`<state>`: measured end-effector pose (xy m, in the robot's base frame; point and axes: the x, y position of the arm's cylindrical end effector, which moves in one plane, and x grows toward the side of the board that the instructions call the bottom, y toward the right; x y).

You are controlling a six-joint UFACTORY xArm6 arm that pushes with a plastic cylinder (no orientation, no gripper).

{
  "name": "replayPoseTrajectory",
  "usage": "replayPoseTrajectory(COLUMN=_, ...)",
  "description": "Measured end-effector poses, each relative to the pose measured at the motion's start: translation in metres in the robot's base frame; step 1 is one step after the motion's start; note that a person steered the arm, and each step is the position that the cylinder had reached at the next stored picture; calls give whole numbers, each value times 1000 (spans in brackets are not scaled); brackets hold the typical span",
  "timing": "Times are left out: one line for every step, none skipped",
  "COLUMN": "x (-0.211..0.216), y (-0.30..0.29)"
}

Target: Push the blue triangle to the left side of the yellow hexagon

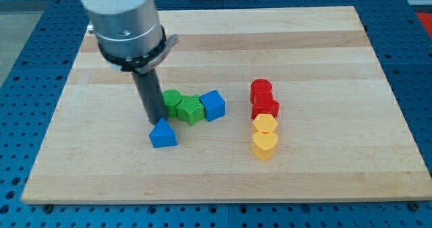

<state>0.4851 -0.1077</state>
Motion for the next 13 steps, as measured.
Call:
replayPoseTrajectory(x=-11, y=18)
replayPoseTrajectory(x=-15, y=23)
replayPoseTrajectory(x=-15, y=0)
replayPoseTrajectory(x=-7, y=-42)
replayPoseTrajectory(x=20, y=-54)
replayPoseTrajectory(x=35, y=-46)
replayPoseTrajectory(x=34, y=-21)
replayPoseTrajectory(x=21, y=19)
replayPoseTrajectory(x=14, y=44)
replayPoseTrajectory(x=14, y=30)
replayPoseTrajectory(x=21, y=-1)
replayPoseTrajectory(x=37, y=-20)
replayPoseTrajectory(x=73, y=-9)
